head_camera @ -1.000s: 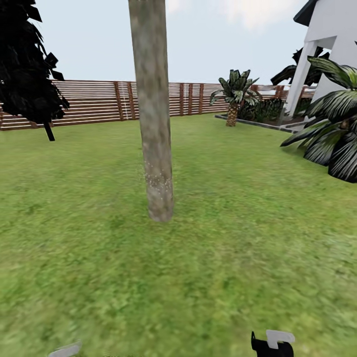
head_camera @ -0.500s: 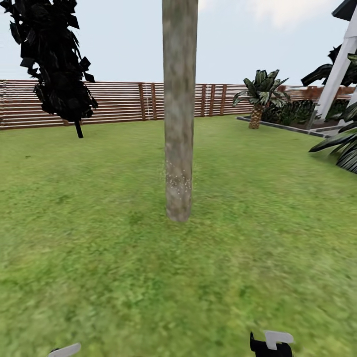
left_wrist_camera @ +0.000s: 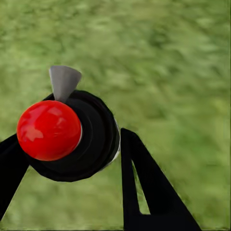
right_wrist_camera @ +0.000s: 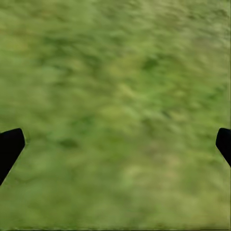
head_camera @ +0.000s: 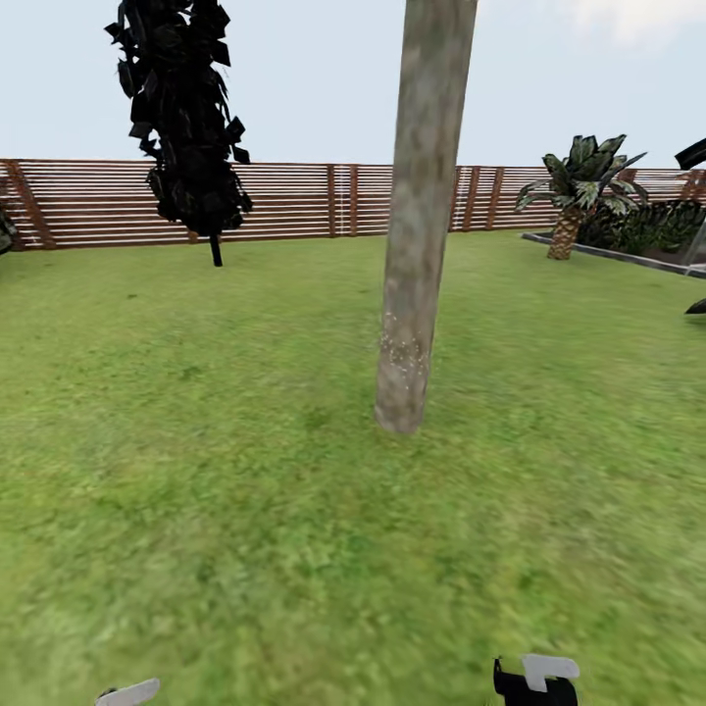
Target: In the garden, pick up the pesticide atomizer on the floor and spray pesticide onto both trees until each tree trunk is fully covered.
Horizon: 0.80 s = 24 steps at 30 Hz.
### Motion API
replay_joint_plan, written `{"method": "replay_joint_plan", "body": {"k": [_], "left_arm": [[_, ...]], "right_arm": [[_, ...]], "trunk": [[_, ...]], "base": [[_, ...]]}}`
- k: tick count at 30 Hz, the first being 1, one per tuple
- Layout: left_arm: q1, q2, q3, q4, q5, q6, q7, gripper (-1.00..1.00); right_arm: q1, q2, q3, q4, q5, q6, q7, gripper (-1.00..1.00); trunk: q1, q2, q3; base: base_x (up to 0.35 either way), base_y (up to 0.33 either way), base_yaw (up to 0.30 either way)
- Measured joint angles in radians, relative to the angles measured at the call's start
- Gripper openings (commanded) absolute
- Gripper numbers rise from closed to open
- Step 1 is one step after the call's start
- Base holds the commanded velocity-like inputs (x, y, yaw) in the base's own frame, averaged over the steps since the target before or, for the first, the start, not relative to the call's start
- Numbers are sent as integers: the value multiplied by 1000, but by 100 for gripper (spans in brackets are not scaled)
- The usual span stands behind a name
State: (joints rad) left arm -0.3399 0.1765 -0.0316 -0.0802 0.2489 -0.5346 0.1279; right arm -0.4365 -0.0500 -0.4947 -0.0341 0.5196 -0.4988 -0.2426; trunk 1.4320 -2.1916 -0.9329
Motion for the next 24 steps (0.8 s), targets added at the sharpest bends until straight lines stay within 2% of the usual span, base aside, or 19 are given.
{"method": "replay_joint_plan", "body": {"k": [13, 24], "left_arm": [[0, 0, 0, 0, 0, 0, 0, -100], [0, 0, 0, 0, 0, 2, 1, -100]], "right_arm": [[0, 1, 0, 0, 0, -1, 0, 100], [0, 0, 0, 0, 0, -2, -1, 100]], "trunk": [[0, 0, 0], [0, 0, 0]], "base": [[-287, 175, 284], [-323, 31, 284]]}}
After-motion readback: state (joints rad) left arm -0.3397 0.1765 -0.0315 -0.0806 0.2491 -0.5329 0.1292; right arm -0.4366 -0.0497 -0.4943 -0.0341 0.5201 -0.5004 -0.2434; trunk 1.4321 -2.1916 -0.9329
